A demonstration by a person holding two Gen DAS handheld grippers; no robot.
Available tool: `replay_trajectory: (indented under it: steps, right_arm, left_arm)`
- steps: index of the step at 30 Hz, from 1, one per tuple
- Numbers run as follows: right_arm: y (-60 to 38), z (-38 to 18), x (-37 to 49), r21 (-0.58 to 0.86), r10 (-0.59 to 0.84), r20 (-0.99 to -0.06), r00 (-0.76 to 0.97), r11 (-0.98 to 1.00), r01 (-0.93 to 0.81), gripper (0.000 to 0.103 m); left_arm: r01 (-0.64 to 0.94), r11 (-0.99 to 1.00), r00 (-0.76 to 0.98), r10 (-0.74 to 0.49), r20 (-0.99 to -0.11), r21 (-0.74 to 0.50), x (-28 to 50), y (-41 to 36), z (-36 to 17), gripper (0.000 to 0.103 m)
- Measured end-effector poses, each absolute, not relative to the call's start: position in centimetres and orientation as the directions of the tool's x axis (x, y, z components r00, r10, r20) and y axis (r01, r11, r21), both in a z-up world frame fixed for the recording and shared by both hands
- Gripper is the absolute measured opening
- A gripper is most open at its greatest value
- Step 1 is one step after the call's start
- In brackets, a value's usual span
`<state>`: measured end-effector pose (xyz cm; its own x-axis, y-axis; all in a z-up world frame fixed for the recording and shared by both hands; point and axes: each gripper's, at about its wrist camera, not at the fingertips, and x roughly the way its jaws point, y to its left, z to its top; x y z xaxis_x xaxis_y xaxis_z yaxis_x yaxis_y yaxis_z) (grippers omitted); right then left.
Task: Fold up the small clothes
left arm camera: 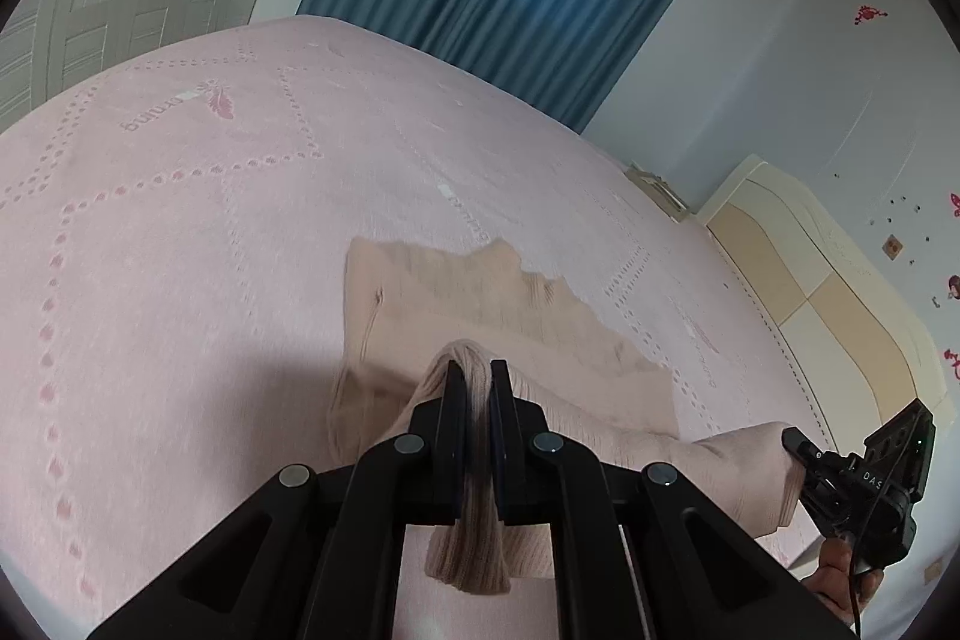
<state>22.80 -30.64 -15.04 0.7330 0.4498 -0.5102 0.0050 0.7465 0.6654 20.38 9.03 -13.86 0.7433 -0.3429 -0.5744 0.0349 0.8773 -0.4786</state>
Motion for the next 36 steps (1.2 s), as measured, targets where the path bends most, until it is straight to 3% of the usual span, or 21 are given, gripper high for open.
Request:
replay_trajectory:
  steps: [13, 16, 20, 25, 27, 31, 36]
  right_arm:
    - [-30.7, -18.8, 36.2, 0.650, 0.416, -0.583, 0.698, 0.755, 0.094, 0.009]
    - [-30.8, -20.2, 38.3, 0.637, 0.411, -0.604, 0.683, 0.764, 0.104, 0.010]
    - [-31.9, -22.1, 38.8, 0.656, 0.407, -0.594, 0.694, 0.744, 0.125, 0.026]
    - [-32.2, -23.4, 39.6, 0.671, 0.450, -0.609, 0.652, 0.731, 0.122, 0.030]
    - [-31.8, -23.5, 39.7, 0.672, 0.470, -0.613, 0.635, 0.733, 0.105, 0.036]
    - [-30.5, -23.5, 39.8, 0.681, 0.545, -0.602, 0.583, 0.732, 0.019, 0.039]
    - [-30.0, -23.0, 39.5, 0.748, 0.637, -0.511, 0.577, 0.660, -0.067, 0.039]
  left_arm:
    - [-0.058, 0.872, 0.684, -0.320, -0.656, -0.487, 34.1, 7.0, -17.7, 0.007]
    - [-0.055, 0.835, 0.652, -0.386, -0.653, -0.548, 36.1, 6.8, -19.3, 0.008]
    - [-0.065, 0.783, 0.626, -0.451, -0.636, -0.618, 36.9, 7.6, -21.2, 0.033]
    - [-0.053, 0.725, 0.601, -0.526, -0.602, -0.686, 37.0, 8.1, -22.6, 0.042]
    - [-0.031, 0.670, 0.591, -0.586, -0.554, -0.742, 37.2, 8.3, -22.8, 0.053]
    - [0.024, 0.632, 0.584, -0.638, -0.502, -0.775, 36.9, 7.8, -22.3, 0.053]
    - [0.089, 0.665, 0.604, -0.628, -0.491, -0.742, 36.5, 6.7, -20.9, 0.054]
